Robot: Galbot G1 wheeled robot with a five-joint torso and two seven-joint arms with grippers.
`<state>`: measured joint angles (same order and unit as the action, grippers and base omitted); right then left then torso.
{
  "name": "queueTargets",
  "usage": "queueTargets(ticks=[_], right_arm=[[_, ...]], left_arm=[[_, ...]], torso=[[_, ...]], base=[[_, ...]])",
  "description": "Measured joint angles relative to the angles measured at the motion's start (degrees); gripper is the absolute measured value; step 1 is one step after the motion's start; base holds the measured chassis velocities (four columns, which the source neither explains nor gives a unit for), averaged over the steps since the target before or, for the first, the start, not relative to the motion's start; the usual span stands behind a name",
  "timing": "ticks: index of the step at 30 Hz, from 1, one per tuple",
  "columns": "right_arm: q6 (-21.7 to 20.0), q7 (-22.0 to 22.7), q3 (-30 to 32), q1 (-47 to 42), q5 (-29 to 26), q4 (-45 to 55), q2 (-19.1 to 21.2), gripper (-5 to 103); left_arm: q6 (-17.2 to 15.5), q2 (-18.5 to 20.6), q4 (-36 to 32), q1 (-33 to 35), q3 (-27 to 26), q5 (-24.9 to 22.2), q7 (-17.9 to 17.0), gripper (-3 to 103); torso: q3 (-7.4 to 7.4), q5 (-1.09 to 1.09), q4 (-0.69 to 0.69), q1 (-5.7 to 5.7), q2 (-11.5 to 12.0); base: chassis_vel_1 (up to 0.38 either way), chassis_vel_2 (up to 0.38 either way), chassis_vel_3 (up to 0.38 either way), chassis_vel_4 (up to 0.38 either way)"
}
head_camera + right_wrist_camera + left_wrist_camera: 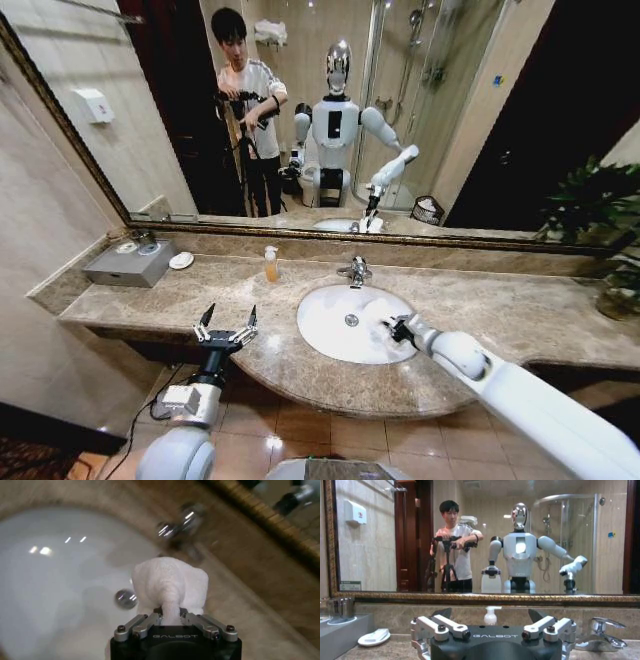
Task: Pick up the towel from the sink counter and wipe the mirror surface.
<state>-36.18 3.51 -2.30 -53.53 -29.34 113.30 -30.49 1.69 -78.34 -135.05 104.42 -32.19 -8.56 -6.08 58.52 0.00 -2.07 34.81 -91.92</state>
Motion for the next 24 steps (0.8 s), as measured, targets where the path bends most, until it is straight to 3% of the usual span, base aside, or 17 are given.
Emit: queueTargets(ticks=[6,9,11,12,14,17,20,24], right_arm=[[-1.1,1.8,4.3,1.0,-7.9,1.7,9.2,13],[-1.2,2.7,8.9,-0.2,-11.2,-0.3,9.7,13],[-0.9,3.9,15.4,-2.9,-13.5,-2.9,7.3,13],[-0.9,3.9,15.4,-2.9,-13.5,-2.9,7.3,13],[3.2,4.0,24.0,-6.9,-13.4,-7.2,2.0,13],[5.0,3.4,27.7,-8.2,-12.3,-8.9,-1.2,13],[6.4,-0.2,37.3,-14.1,-10.7,-10.6,-9.6,13],[8.4,-2.3,40.2,-17.9,-9.5,-11.3,-13.9,13]], left_arm=[[0.0,0.0,0.0,0.0,0.0,0.0,0.0,100],[0.0,0.0,0.0,0.0,0.0,0.0,0.0,100],[0.0,0.0,0.0,0.0,0.0,0.0,0.0,100],[0.0,0.0,0.0,0.0,0.0,0.0,0.0,100],[0.0,0.0,0.0,0.0,0.0,0.0,0.0,100],[0.0,0.0,0.0,0.0,0.0,0.0,0.0,100],[0.0,0.0,0.0,0.0,0.0,0.0,0.0,100],[0.0,0.0,0.0,0.0,0.0,0.0,0.0,100]], torso=[[0.0,-0.03,0.02,0.01,0.0],[0.0,0.0,0.02,0.01,0.0],[0.0,-0.01,0.0,0.01,0.0],[0.0,-0.01,0.0,0.01,0.0],[0.01,0.03,0.01,0.01,0.0],[0.0,0.01,-0.01,0.01,0.0],[0.0,0.0,0.02,0.01,0.0],[0.0,-0.01,0.03,0.0,0.0]], base=[[0.0,0.0,0.0,0.0],[0.0,0.0,0.0,0.0],[0.0,0.0,0.0,0.0],[0.0,0.0,0.0,0.0],[0.0,0.0,0.0,0.0],[0.0,0.0,0.0,0.0],[0.0,0.0,0.0,0.0],[0.0,0.0,0.0,0.0]])
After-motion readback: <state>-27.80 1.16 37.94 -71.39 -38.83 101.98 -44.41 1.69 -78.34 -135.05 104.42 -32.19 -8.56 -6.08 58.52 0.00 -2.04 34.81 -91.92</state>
